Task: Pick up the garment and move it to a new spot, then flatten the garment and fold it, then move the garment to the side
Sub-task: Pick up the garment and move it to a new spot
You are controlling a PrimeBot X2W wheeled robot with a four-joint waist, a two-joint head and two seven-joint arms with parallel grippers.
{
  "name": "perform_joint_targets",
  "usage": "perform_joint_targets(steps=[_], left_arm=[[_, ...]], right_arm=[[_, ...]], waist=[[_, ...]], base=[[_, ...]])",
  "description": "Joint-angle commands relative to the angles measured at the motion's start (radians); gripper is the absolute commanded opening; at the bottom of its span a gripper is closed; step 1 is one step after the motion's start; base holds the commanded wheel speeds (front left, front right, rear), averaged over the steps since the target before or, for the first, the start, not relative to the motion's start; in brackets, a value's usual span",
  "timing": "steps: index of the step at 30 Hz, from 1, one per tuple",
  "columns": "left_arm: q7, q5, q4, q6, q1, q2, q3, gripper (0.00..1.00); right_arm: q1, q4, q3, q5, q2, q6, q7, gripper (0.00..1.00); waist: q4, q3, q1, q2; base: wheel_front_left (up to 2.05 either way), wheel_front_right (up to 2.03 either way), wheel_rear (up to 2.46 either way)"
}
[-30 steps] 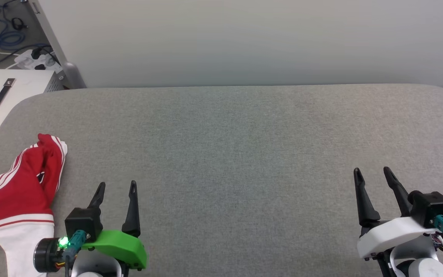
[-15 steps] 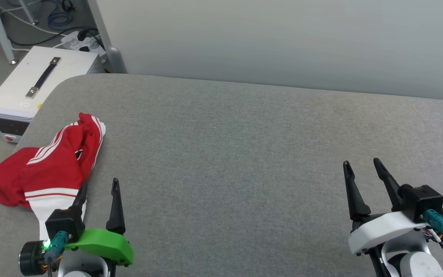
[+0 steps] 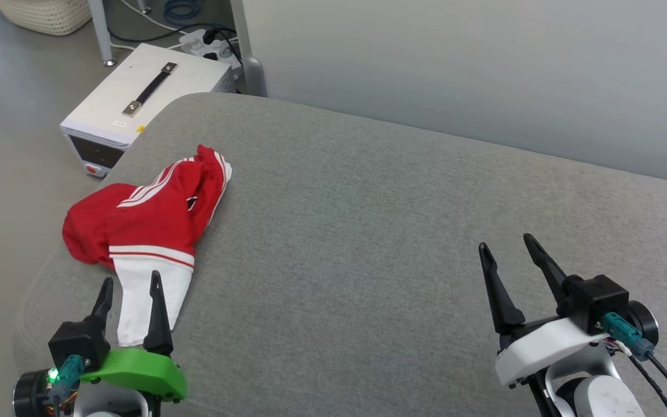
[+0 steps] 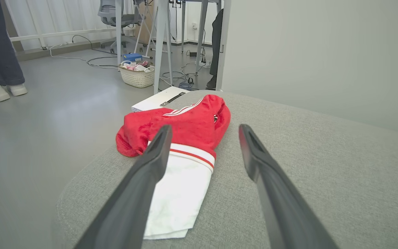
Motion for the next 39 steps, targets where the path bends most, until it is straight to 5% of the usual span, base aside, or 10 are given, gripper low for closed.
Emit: perform_joint_targets(steps=[1,25,39], left_arm=[[-0.013,-0.007,0.009,-0.008,-0.008,0.002,0.010,1.00],[-0.062,-0.010,0.039,-0.024,-0.014,0.014,0.064,1.00],[-0.085,-0.024,0.105,-0.040,-0.131,0.047,0.056,1.00]], right_arm=[[-0.020,-0.004,0.012,-0.001,0.001,-0.001,0.001,1.00],[-0.053,-0.009,0.081,-0.002,0.001,-0.001,0.007,1.00],[-0.105,-0.042,0.095,-0.014,-0.008,-0.001,0.046,1.00]], waist=[[0.045,-0.008,-0.0001,0.0000],[0.208,-0.011,-0.0001,0.0000],[0.226,0.059,-0.0001,0.0000]], base=[[0.00,0.00,0.00],[0.00,0.00,0.00],[0.00,0.00,0.00]])
